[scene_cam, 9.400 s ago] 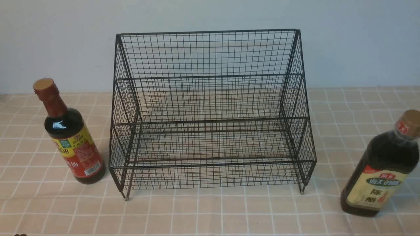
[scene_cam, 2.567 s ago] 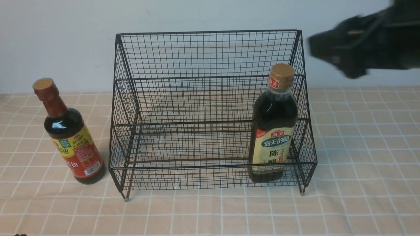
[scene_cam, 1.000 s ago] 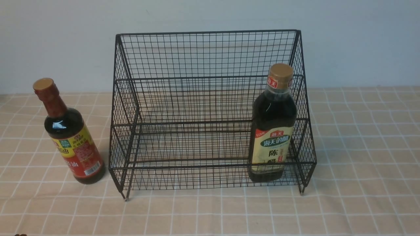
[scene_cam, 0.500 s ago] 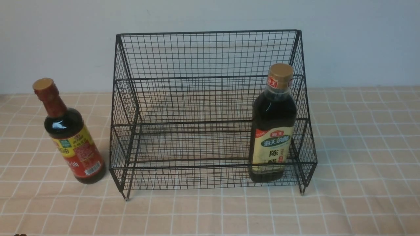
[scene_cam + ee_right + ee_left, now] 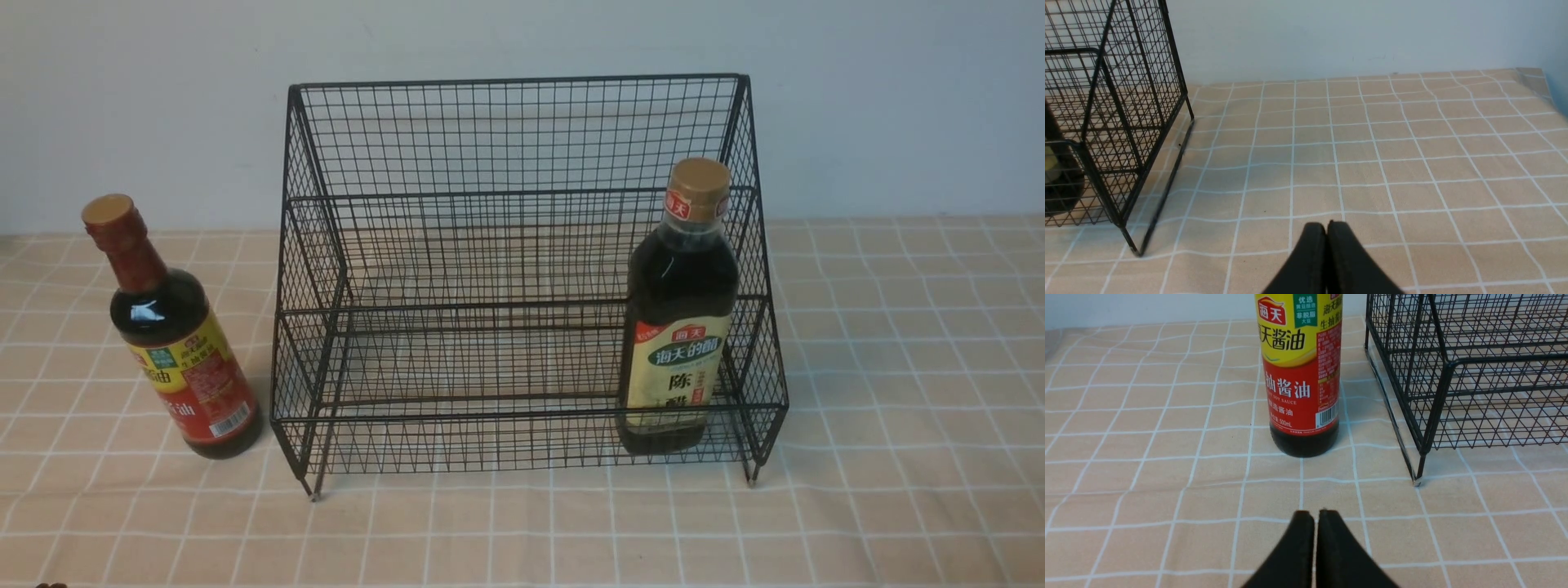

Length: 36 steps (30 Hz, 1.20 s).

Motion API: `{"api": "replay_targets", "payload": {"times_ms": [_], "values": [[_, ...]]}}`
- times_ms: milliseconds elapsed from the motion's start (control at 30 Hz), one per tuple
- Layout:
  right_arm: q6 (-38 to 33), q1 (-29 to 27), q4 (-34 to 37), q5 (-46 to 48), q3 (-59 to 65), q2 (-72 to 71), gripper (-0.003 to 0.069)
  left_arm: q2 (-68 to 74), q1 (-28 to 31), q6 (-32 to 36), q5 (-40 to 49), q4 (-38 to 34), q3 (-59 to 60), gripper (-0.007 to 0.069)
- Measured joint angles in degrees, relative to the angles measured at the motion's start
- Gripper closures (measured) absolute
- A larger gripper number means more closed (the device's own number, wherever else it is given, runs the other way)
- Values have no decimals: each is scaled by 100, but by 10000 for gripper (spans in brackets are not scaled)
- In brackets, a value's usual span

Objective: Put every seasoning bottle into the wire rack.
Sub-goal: Use the left arm to grab the condiment bottle closest to it

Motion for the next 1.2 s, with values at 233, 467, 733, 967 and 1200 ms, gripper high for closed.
{"api": "replay_targets", "payload": {"times_ms": [233,467,733,967,1200], "values": [[7,0,0,0,0,0,672,0,0,0,0,0,0,631],[7,0,0,0,0,0,672,0,0,0,0,0,0,631],[-10,0,0,0,0,0,672,0,0,-213,-483,-322,29,631],[-10,0,0,0,0,0,672,0,0,-453,-2214,-792,29,631],[-10,0,0,0,0,0,672,0,0,-447,-4483,-798,29,631]]}}
